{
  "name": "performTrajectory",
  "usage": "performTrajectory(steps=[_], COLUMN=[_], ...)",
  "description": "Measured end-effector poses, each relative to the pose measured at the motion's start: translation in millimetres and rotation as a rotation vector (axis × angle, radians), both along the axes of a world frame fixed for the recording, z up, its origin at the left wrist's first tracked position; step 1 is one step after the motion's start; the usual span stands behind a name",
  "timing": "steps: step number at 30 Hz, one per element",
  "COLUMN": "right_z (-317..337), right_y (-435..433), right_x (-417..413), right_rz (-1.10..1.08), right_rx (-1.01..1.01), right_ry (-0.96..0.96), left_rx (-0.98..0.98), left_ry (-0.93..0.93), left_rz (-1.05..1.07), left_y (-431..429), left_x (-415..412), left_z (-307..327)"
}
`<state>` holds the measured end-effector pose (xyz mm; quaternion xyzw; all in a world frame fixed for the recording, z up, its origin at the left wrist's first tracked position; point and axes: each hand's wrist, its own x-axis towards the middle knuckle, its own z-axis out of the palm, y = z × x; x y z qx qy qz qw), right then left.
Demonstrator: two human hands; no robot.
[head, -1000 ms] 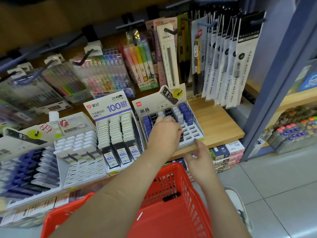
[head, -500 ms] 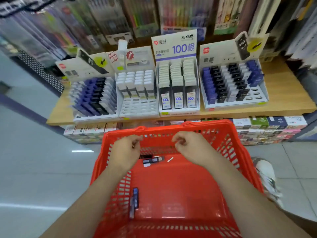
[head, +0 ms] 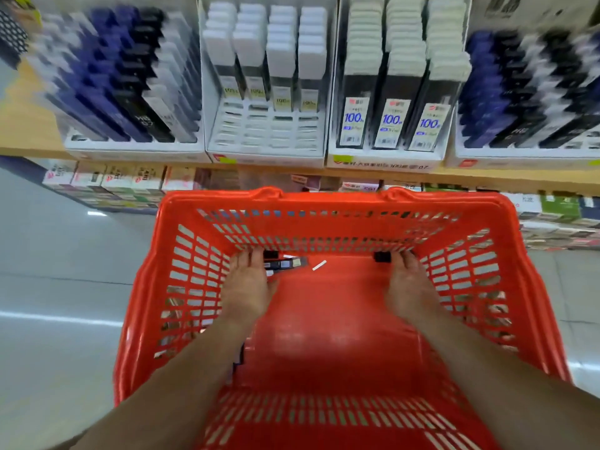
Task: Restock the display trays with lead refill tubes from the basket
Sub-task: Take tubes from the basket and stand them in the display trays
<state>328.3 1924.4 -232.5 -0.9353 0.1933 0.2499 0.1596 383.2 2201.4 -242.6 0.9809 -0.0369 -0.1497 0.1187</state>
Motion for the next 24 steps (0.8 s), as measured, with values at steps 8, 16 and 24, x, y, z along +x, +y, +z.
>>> performTrajectory(steps=[8,16,24], right_z=[-23.5,-13.4,-0.8], right_y=[4.2,65.9,130.7], right_x=[5.8,14.1,14.1], right_rz=[0.043,-0.277,-0.902], right_rx=[-0.089,0.389,1.267], right_ry=[0.046,0.127,0.135], left_rx=[0.036,0.061,-0.395], left_ry=[-0.014,0.243,0.375], left_rz=[-0.051,-0.022,0.074], left_y=[3.7,-16.4,-41.3], left_x=[-0.8,0.1,-30.8], left_z=[-23.1,-13.3,11.6])
